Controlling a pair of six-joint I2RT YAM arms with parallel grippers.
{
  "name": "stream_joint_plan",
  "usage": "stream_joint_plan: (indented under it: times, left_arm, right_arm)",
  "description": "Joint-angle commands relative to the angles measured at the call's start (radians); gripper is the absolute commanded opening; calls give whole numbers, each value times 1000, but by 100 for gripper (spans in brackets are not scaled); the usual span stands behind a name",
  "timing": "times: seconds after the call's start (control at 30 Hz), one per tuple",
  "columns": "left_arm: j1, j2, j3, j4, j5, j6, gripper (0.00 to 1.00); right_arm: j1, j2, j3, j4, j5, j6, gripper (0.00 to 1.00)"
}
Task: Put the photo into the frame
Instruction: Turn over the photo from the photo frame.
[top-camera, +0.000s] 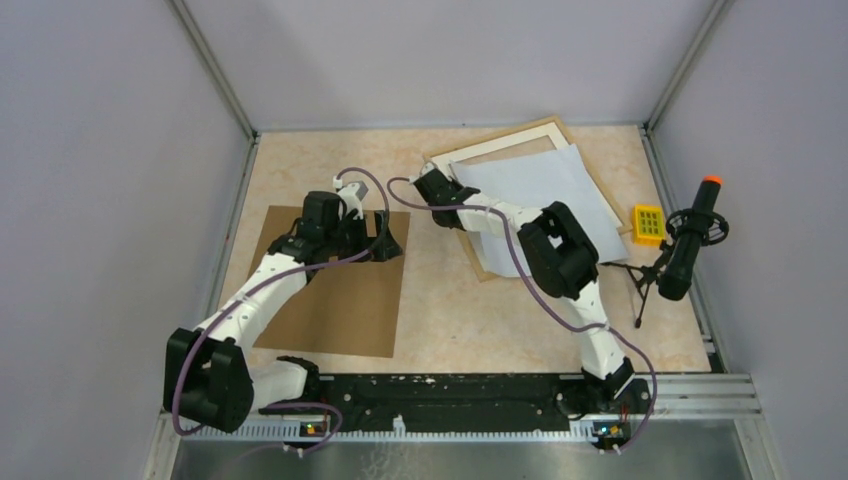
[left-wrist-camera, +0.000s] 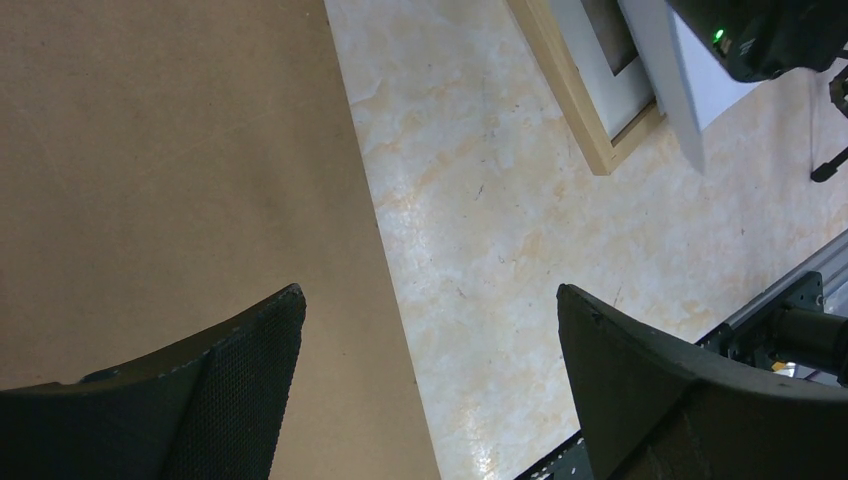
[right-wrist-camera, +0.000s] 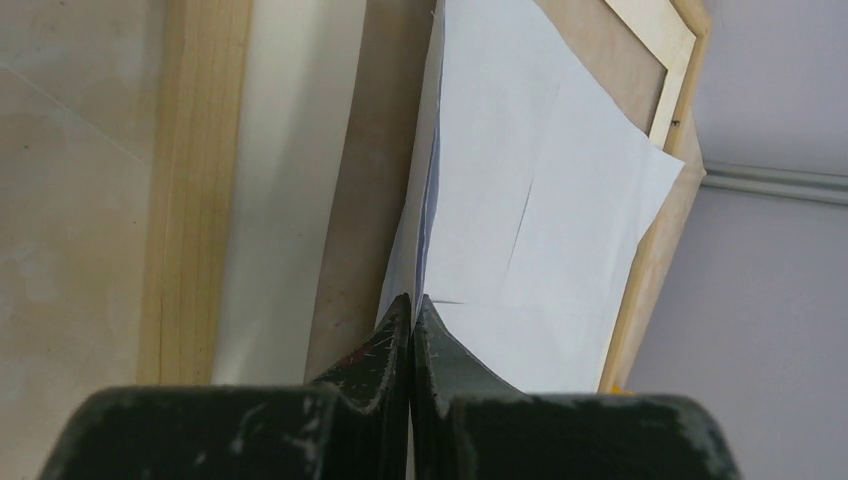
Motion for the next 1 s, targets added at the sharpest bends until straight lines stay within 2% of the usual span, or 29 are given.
stream_joint_plan:
  times: [0.0,0.3,0.97]
  left_arm:
    - [6,3,25,15,-5,18,98]
    - [11,-5,20,13,-2,18,98]
    - [14,0,20,8,-9,19,98]
  right_arm:
    - [-6,-100,-112,291,-9,-140,0]
    - [-3,-115,-74,299,-154,-235,0]
    - [-31,-108,-76,430,-197,-381,0]
